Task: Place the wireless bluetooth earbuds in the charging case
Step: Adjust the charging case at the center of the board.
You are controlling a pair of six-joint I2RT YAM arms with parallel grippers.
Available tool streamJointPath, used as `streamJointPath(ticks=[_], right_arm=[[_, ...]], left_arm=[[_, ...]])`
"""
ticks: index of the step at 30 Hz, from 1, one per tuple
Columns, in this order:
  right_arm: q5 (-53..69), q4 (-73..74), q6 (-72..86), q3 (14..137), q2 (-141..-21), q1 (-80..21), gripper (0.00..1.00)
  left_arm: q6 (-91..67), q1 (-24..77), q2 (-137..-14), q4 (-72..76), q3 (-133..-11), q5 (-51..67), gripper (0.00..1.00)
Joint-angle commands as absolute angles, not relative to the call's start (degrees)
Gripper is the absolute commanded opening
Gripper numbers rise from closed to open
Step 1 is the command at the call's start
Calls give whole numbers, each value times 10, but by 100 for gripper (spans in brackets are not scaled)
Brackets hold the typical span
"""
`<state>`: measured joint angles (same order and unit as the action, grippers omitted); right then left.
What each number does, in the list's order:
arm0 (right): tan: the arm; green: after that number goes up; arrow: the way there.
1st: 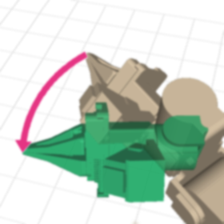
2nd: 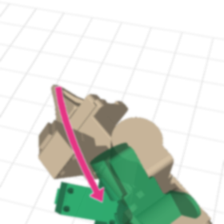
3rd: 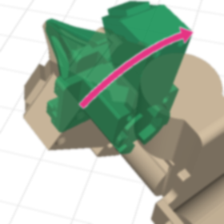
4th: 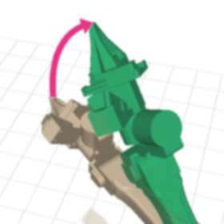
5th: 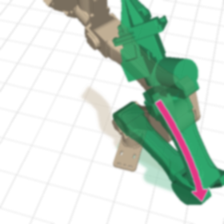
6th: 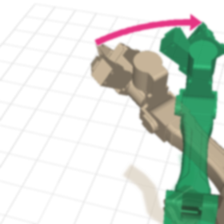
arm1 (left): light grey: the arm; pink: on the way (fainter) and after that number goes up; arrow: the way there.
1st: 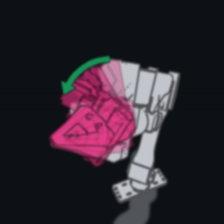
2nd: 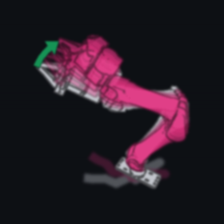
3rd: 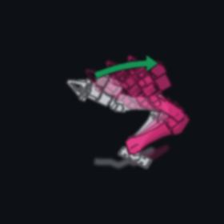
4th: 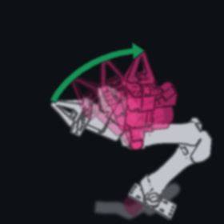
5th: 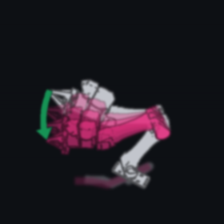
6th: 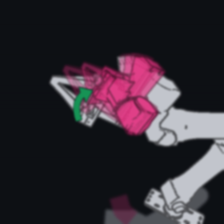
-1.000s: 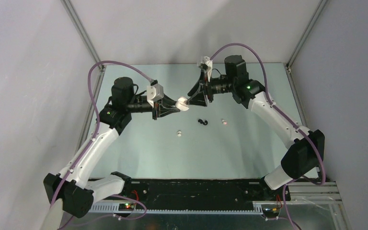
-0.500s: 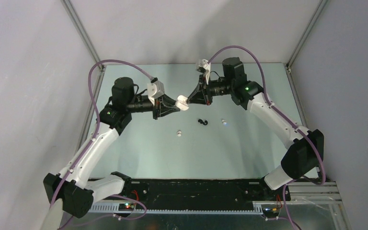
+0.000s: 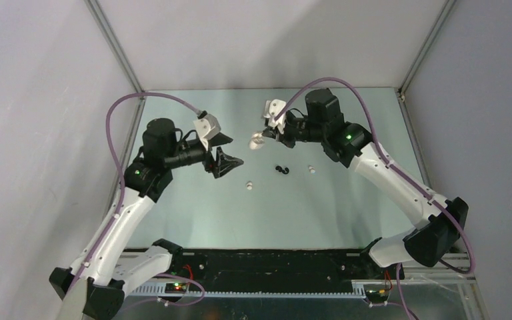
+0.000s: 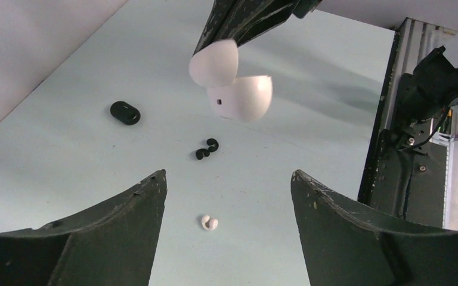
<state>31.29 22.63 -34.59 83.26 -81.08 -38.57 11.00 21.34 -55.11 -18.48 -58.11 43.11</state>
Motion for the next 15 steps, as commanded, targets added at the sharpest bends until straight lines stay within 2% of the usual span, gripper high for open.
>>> streamJointPath(ticks=[1,6,15], right_arm=[[209,246,-480,828,-806,-398,0],[135,266,-544,829,-813,-415,0],[69,273,-586,829,-822,-458,0]], left_arm=[[114,205,-552,-276,-648,417,81],[52,199,-591,-324,-726,433,80],[-119,202,-725,-324,-805,457,65]])
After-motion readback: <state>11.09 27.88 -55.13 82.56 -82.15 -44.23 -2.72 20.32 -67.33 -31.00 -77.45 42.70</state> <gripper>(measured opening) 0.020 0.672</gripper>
